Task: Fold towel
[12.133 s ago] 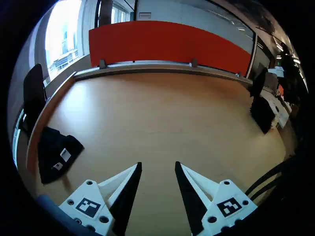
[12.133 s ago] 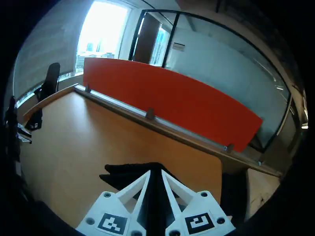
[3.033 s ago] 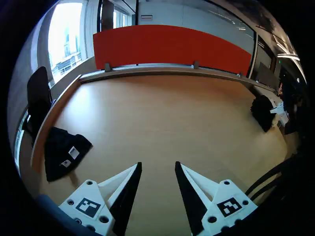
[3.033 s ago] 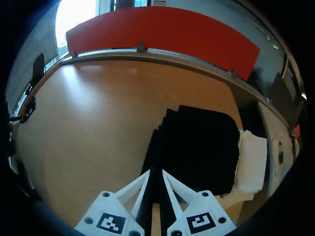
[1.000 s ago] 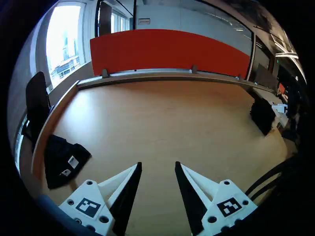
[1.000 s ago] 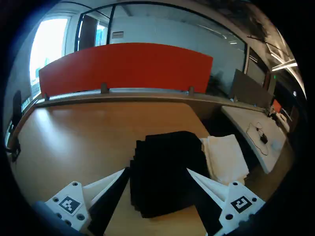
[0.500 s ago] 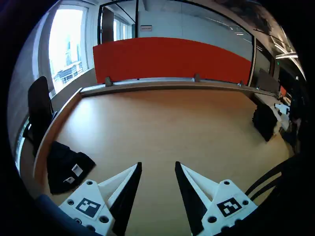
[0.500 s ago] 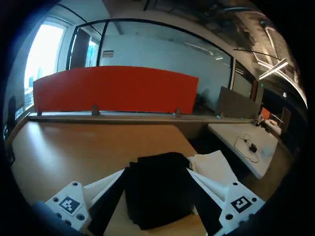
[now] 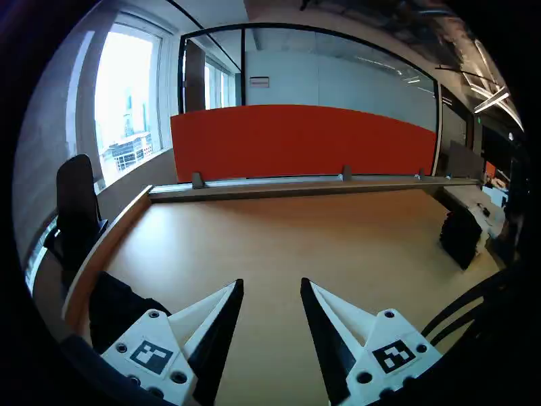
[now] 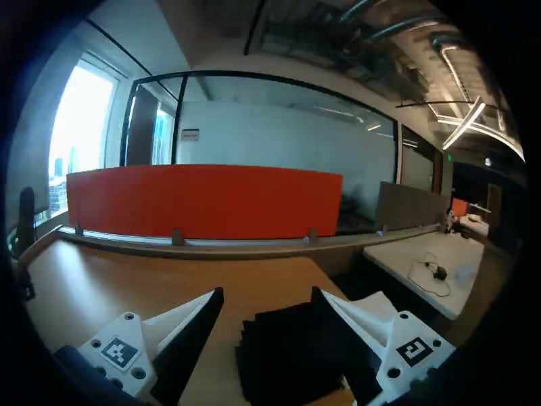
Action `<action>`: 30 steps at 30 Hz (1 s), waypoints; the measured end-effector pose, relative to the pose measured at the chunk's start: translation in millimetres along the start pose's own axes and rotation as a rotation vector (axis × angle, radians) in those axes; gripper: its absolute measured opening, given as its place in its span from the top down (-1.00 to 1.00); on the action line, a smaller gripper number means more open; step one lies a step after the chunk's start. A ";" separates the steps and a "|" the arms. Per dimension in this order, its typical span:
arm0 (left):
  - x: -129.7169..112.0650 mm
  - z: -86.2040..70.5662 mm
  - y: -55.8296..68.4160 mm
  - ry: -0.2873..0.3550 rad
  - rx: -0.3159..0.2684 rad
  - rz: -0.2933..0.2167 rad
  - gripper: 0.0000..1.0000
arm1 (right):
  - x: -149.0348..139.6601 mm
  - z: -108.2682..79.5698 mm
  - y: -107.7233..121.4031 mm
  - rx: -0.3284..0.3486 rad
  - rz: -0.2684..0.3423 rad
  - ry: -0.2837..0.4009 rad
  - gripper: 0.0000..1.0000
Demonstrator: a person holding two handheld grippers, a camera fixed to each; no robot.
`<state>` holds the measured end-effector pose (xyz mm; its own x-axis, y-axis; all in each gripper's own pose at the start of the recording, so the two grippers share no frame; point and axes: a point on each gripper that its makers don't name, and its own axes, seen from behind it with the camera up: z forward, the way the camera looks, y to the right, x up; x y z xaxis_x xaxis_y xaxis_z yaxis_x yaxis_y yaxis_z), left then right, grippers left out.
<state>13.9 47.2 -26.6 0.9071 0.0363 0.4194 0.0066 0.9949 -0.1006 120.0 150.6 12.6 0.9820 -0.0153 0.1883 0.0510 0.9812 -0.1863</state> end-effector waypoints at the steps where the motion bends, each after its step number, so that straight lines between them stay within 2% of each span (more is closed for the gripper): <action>1: 4.5 0.2 -1.2 0.014 0.004 -0.002 -0.22 | 2.7 -1.5 -3.6 0.011 -0.007 0.009 -1.00; 8: 37.4 -2.4 -8.7 0.122 0.027 -0.017 -0.22 | 18.0 -11.5 -32.3 0.103 -0.017 0.050 -1.00; 14: 61.0 -6.2 -14.2 0.194 0.043 -0.003 -0.22 | 30.5 -18.4 -56.0 0.179 -0.011 0.075 -1.00; 23: 84.2 -12.5 -23.4 0.265 0.064 -0.008 -0.22 | 43.5 -22.9 -73.2 0.208 -0.033 0.088 -1.00; 30: 99.3 -15.2 -27.2 0.309 0.070 -0.005 -0.22 | 55.6 -29.3 -88.1 0.222 -0.018 0.103 -1.00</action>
<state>110.2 22.4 4.1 0.9922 0.0114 0.1243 -0.0074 0.9994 -0.0327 175.4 57.6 11.2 0.9952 -0.0415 0.0882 0.0386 0.9987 0.0346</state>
